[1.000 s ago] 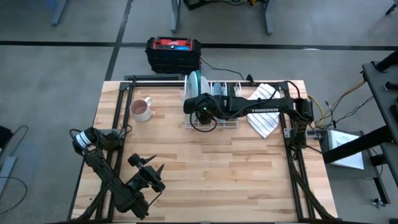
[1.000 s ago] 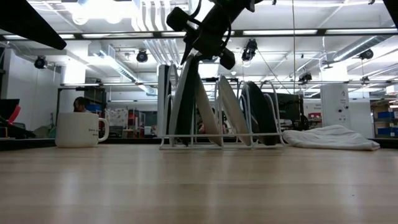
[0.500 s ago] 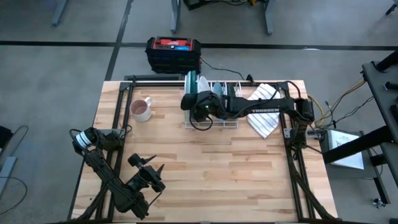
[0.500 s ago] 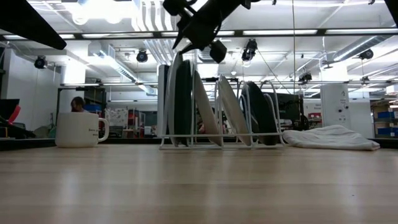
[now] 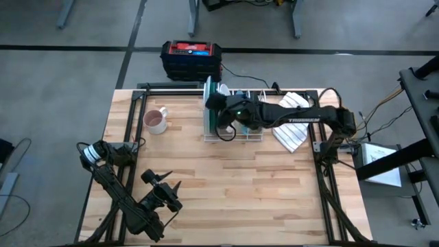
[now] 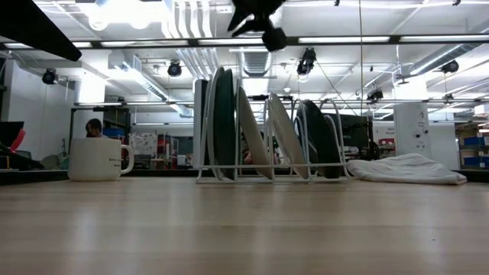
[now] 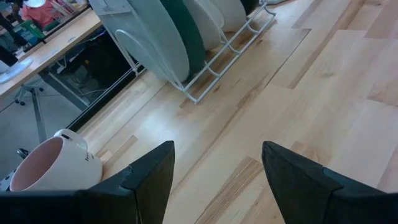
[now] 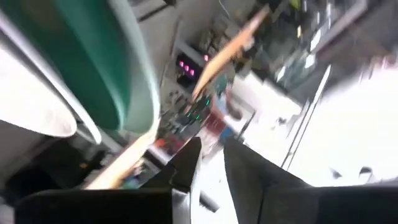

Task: Sort dishes
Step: Adjust the green plate in the dishwasher rack

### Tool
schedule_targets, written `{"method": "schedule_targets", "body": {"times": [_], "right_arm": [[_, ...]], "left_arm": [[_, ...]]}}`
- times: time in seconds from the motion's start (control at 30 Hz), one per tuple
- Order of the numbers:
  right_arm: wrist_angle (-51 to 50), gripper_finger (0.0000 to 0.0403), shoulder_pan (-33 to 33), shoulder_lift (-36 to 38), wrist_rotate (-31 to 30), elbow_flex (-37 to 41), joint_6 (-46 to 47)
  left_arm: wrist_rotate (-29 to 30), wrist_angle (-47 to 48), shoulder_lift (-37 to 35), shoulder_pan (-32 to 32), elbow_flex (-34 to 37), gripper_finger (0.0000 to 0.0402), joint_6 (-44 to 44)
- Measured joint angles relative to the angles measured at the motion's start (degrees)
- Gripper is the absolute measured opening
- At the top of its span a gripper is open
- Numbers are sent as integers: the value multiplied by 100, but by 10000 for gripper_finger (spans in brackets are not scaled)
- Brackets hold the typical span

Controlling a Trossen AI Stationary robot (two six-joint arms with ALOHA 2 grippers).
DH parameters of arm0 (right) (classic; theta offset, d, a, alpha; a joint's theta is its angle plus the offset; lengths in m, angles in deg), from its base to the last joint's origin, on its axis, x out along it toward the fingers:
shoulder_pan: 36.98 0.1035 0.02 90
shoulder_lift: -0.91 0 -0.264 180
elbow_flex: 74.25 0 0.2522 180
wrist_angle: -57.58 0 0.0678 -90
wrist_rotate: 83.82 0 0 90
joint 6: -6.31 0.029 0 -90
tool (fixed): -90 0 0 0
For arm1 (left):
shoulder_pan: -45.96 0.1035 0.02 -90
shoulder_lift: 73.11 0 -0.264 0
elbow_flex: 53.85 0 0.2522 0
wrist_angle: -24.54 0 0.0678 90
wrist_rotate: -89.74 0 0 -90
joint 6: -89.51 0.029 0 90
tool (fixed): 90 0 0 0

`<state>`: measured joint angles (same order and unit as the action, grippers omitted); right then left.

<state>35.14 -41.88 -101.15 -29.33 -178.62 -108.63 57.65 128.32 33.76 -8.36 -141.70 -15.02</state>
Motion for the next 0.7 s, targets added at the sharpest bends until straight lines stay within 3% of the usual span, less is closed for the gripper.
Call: {"method": "schedule_targets", "body": {"times": [0.13, 0.33, 0.4, 0.57, 0.7], "right_arm": [[64, 49, -15, 336, -198, 0, 1532], [-370, 21, -375, 866, 154, -4, 5237], [-802, 8, -594, 1041, 726, -4, 6221], [-1588, 2, -1329, 1258, 3247, -6, 8414], [-1636, 0, -1747, 1204, 4089, 76, 9004]], "left_arm": [[1, -1, 0, 0, 0, 233, 2], [2, -2, 0, 2, 4, 233, 2], [0, -2, 0, 2, 15, 233, 3], [0, 0, 0, 4, 31, 233, 2], [1, 0, 0, 4, 31, 233, -9]]}}
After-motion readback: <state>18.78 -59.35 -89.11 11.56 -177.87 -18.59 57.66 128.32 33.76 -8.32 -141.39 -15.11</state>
